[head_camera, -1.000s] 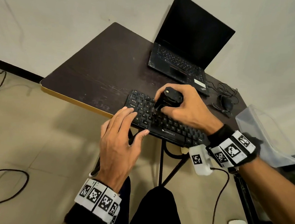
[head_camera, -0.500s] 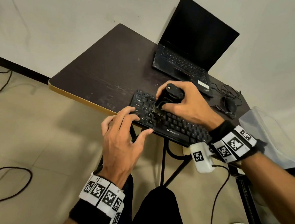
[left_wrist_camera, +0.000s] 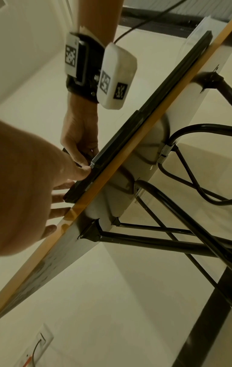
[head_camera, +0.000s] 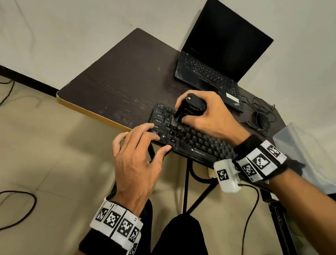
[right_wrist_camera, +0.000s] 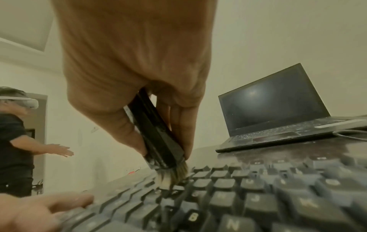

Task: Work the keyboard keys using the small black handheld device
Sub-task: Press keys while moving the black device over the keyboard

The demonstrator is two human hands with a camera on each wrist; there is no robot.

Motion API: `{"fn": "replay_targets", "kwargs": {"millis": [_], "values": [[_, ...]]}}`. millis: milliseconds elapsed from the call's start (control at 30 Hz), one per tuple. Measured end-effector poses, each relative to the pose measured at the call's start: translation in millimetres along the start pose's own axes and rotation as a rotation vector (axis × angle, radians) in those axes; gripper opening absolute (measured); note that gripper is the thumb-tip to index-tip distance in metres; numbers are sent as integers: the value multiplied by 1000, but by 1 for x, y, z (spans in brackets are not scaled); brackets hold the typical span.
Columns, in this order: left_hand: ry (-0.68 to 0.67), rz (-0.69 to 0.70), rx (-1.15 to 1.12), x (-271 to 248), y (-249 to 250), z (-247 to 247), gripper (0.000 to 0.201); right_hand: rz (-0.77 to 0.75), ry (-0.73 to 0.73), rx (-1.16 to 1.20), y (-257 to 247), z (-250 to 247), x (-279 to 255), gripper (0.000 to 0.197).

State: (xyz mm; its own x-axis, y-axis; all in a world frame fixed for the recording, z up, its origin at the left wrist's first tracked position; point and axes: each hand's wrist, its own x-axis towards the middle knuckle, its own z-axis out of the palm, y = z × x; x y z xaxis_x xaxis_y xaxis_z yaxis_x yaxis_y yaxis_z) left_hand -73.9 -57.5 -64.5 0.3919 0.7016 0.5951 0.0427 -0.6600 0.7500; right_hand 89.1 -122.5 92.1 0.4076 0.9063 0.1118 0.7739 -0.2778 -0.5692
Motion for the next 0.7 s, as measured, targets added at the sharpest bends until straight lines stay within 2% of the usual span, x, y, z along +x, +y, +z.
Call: {"fn": "replay_targets", "kwargs": {"millis": [167,300,433,567,700], "values": [[0,-3,19,3,0,-2,31,-51,-86,72,-9,10,-5,28],[-8,-10,12,1,-1,-3,32,-11,0,16,-4,2,6,28],[-9,-11,22,2,0,-3,32,-54,-105,71,-11,11,-1,28],[-11,-18,26,0,0,-4,31,-13,-20,-3,-7,5,14,29],[-18,-12,33,2,1,-3,32,-82,-120,24,-12,14,11,28]]}}
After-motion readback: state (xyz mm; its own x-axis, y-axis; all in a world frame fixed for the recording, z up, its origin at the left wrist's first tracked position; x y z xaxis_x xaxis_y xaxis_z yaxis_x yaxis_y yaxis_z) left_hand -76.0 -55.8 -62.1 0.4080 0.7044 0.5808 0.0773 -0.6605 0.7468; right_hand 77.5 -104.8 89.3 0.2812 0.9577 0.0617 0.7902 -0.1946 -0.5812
